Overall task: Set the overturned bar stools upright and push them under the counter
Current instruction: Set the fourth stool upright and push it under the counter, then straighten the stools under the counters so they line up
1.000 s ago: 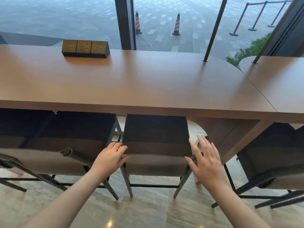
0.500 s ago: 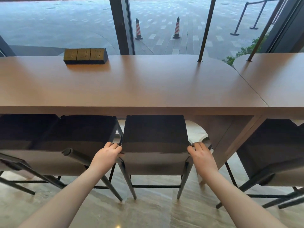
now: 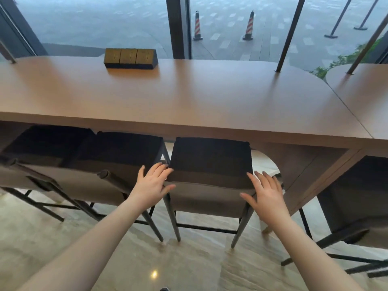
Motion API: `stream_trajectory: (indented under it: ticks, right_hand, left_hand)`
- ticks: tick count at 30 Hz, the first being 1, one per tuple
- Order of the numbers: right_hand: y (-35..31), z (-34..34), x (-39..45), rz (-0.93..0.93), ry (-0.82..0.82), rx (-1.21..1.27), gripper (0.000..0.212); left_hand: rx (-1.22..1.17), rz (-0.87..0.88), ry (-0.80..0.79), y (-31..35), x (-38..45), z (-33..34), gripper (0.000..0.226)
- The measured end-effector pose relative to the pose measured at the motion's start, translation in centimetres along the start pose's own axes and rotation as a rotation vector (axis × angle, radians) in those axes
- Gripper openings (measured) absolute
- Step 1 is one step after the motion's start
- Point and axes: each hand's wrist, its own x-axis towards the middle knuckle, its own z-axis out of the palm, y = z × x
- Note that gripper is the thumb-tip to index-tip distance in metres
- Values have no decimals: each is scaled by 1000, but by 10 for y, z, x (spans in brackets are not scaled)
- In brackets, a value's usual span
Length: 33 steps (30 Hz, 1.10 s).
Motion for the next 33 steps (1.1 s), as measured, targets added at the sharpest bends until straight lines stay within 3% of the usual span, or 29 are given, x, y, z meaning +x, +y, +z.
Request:
stream_trajectory:
  ticks: [6, 14, 22, 27, 33]
  right_hand:
    - [-51, -16, -10, -21, 175, 134, 75]
    - [-189, -9, -1, -103, 332, 187, 73]
    - [-338, 6, 9, 37, 343, 545, 72]
    - [-369, -4, 10, 47, 344, 935, 76]
    - [-362, -5, 23, 48, 313, 945, 74]
  left_hand:
    - [-31, 57, 235, -38, -31, -26, 74]
    - [-156, 60, 430, -147, -69, -32, 66]
    - [-600, 252, 405, -207, -81, -52, 72]
    - [-1057, 276, 460, -209, -79, -65, 70]
    - [-1053, 240, 492, -205, -68, -69, 70]
